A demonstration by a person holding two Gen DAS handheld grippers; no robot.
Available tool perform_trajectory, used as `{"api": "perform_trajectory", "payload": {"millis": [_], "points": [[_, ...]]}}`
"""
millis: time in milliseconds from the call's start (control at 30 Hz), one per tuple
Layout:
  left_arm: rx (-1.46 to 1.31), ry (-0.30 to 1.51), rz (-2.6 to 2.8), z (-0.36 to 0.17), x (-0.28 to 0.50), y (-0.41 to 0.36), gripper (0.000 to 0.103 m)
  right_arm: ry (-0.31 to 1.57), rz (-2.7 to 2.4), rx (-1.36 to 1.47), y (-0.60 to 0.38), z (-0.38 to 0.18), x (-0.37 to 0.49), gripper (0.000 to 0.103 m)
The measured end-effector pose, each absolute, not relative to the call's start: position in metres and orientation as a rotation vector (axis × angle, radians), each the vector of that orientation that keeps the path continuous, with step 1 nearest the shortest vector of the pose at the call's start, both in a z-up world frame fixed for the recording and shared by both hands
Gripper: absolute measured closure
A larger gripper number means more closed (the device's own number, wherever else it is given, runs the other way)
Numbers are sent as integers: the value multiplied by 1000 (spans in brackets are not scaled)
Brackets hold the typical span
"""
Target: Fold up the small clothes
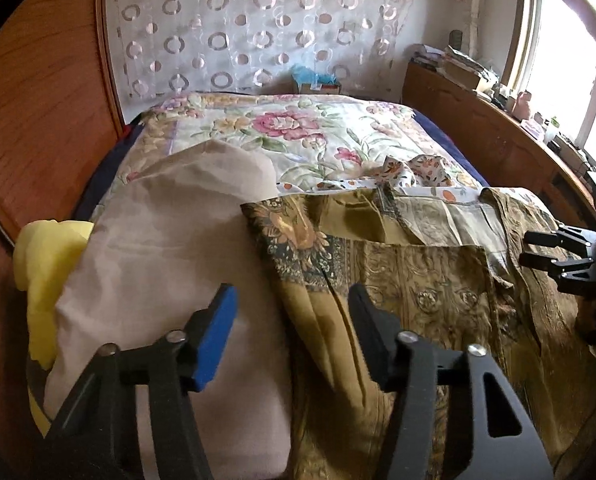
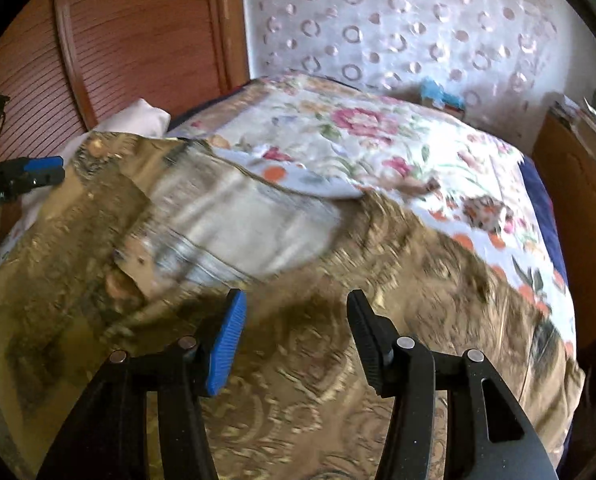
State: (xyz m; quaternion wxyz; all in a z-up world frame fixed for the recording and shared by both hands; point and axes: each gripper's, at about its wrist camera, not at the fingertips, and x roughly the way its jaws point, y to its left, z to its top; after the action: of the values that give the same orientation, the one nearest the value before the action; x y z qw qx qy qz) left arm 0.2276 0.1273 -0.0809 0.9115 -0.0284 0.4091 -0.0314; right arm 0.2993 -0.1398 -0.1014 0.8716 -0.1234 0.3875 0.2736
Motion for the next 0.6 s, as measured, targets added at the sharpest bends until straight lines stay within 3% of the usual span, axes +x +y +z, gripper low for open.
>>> {"api": "perform_trajectory", "payload": {"millis": [267,300,367,433,600], "points": [[-72,874,-78,-87,237,119,53,804,562,-259,-143,-101,297,48],[-75,866,-85,-86,235,119,56,805,562,-257,-142,-100,298,48],[-71,864,-87,-83,236,119,82,802,568,-247,-142,-99,298,48],[-58,856,-97,-80,236,119,95,802,569,-244,-145,-96,297,48],[-42,804,-90,-60,235,125,99,800,567,-254,-146,-95,295,48]]}}
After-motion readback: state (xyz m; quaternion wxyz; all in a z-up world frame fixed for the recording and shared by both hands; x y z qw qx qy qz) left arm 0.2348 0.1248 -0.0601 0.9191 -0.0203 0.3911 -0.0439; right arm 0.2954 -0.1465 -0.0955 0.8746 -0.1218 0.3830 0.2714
